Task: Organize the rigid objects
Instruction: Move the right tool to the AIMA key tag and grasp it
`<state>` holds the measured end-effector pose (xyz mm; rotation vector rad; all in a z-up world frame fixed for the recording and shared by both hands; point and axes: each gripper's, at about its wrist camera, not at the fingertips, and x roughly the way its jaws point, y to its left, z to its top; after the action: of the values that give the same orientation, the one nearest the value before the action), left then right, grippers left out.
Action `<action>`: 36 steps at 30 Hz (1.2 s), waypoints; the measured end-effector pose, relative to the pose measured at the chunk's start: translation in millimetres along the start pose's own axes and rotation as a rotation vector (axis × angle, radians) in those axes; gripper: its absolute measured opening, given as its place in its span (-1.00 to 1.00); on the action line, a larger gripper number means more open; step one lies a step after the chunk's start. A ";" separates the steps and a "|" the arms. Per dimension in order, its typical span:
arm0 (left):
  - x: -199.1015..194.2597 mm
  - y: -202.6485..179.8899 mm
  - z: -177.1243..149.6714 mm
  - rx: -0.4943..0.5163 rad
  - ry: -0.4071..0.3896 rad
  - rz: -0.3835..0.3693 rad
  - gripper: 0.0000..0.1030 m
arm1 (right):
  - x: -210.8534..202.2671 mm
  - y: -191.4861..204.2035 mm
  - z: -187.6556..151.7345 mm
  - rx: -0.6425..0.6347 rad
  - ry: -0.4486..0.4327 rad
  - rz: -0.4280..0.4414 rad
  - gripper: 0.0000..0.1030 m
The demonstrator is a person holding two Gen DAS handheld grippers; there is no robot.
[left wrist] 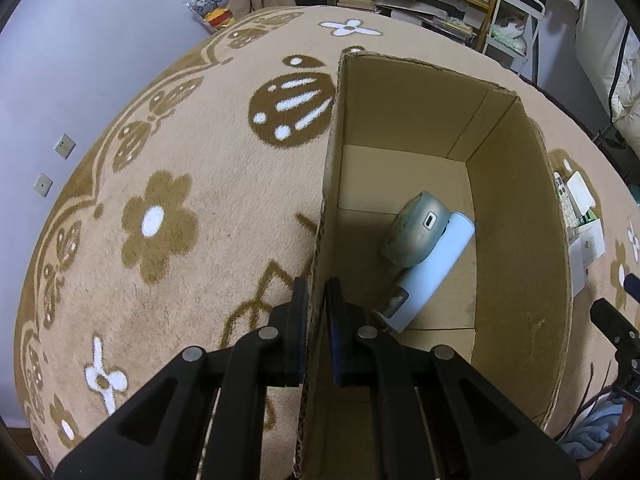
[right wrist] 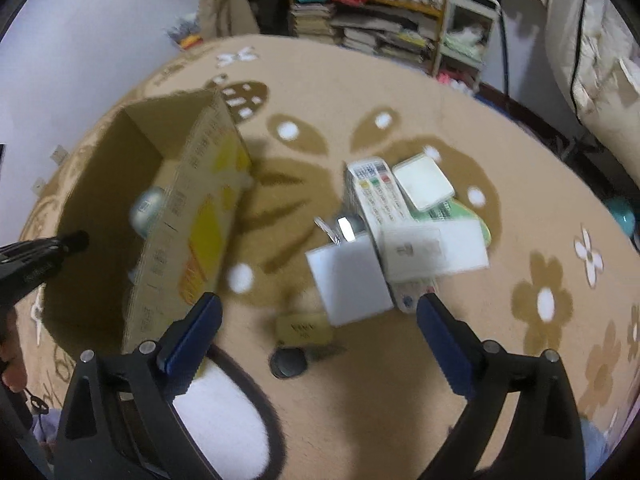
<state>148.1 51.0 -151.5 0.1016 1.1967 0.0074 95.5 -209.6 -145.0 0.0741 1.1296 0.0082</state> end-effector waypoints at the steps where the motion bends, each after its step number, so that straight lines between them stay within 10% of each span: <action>1: -0.3 -0.1 -0.2 -0.001 0.000 0.000 -0.84 | 3.1 -3.3 -2.9 0.016 0.013 0.007 0.99; 17: -2.5 1.1 -2.8 0.004 0.015 0.004 -0.84 | 69.7 -0.4 -25.8 0.083 0.230 -0.024 0.99; 36: -2.7 -1.9 -2.6 0.029 0.011 0.026 -0.84 | 96.3 14.0 -36.5 0.088 0.242 -0.092 0.72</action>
<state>144.6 49.2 -150.1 0.1432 1.2065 0.0132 104.1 -189.3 -246.6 0.1014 1.3748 -0.1177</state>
